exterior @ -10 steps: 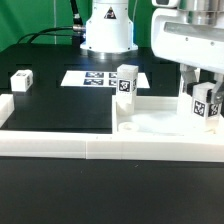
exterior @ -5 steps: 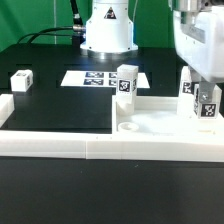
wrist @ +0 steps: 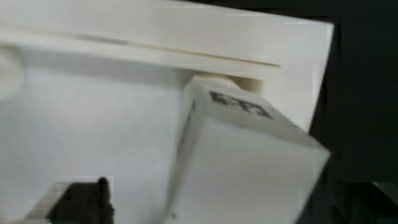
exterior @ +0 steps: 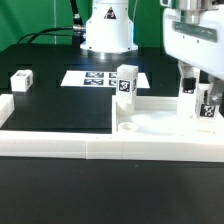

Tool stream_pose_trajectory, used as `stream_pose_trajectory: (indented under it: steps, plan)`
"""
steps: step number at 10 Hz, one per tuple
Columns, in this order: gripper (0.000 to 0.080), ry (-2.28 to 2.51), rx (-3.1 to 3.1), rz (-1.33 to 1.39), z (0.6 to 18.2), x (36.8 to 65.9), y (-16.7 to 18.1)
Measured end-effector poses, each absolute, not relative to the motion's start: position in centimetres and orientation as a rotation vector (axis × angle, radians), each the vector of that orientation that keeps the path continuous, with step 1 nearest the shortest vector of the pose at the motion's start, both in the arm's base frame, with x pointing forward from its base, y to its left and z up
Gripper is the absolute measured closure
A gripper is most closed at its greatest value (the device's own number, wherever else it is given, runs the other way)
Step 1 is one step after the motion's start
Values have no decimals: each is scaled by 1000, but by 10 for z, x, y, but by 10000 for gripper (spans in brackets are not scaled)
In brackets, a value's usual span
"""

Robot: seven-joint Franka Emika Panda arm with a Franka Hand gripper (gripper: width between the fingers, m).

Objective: Assemble square table

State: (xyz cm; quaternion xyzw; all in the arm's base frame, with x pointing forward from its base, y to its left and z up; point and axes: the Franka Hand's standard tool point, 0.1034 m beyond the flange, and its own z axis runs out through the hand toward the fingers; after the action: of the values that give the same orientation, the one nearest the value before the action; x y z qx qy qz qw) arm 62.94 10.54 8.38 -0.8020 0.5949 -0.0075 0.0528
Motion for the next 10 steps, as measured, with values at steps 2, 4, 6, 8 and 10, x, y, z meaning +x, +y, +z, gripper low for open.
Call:
stream_pose_trajectory:
  steps: [2,4,6,8,10]
  plan:
    - [155,1556,-2610,-31,83,628,108]
    - [150,1329,-2736,-47,83,629,107]
    - [150,1098,-2845,-62,83,629,106]
    - [150,627,-3026,-90,85,631,111]
    - [150,346,-3090,-119,83,631,114]
